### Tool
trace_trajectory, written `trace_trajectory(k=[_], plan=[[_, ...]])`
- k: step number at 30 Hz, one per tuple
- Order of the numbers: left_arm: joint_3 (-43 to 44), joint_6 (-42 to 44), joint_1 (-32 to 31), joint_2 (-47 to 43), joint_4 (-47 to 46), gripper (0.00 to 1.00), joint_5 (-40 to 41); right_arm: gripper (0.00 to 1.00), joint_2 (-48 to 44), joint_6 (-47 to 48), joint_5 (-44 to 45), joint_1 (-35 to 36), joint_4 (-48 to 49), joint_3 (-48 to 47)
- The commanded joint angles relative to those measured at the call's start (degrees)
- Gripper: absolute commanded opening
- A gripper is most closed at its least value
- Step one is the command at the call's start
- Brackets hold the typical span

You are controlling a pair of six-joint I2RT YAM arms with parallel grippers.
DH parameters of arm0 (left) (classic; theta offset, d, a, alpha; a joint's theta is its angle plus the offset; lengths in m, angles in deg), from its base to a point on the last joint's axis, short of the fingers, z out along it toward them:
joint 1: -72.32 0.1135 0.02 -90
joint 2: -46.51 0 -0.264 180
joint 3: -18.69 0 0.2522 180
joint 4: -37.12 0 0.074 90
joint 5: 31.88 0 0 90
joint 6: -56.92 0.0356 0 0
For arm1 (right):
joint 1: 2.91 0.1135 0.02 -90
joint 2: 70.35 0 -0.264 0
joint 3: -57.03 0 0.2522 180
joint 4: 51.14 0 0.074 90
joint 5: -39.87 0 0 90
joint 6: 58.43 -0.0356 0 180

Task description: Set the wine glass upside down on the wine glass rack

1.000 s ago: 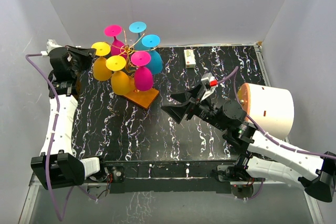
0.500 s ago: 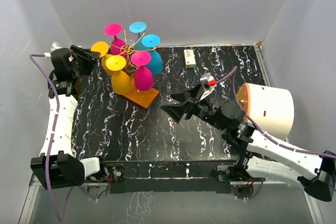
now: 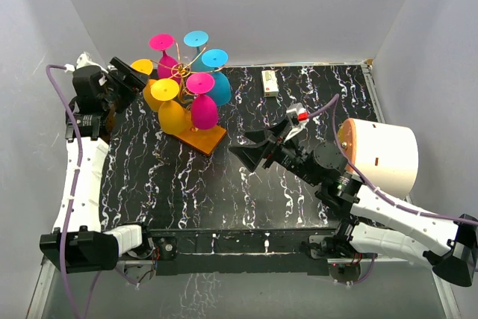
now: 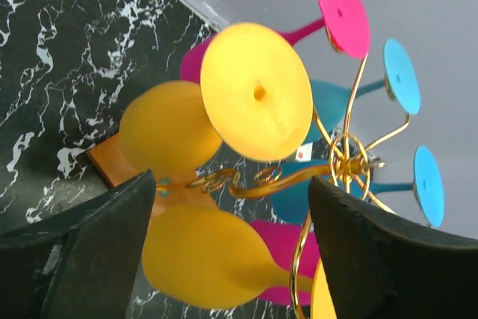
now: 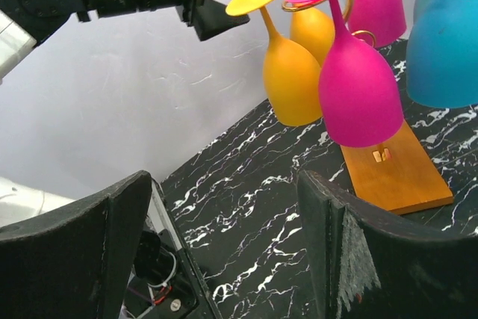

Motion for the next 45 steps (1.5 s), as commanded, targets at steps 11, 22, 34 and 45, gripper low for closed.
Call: trace_trajectory(k=[11, 22, 34, 45], plan=[[-0.86, 25.59, -12.73, -11.24, 11.71, 0.97, 5.59, 0.79, 3.67, -13.41, 25.13, 0.12, -24.96, -10.62], [0.46, 22.66, -15.79, -15.83, 18.70, 0.98, 30.95, 0.78, 0.49, -15.84, 31.18, 0.11, -27.77, -11.15], [-1.16, 25.60, -15.85, -24.92, 17.34, 0.98, 19.69, 0.84, -3.53, -9.94, 34.60, 0.08, -34.82, -13.54], [-2.15, 23.32, -15.80, -35.98, 18.78, 0.98, 18.93, 0.94, -12.95, -2.43, 38.02, 0.07, -40.64, -15.99]])
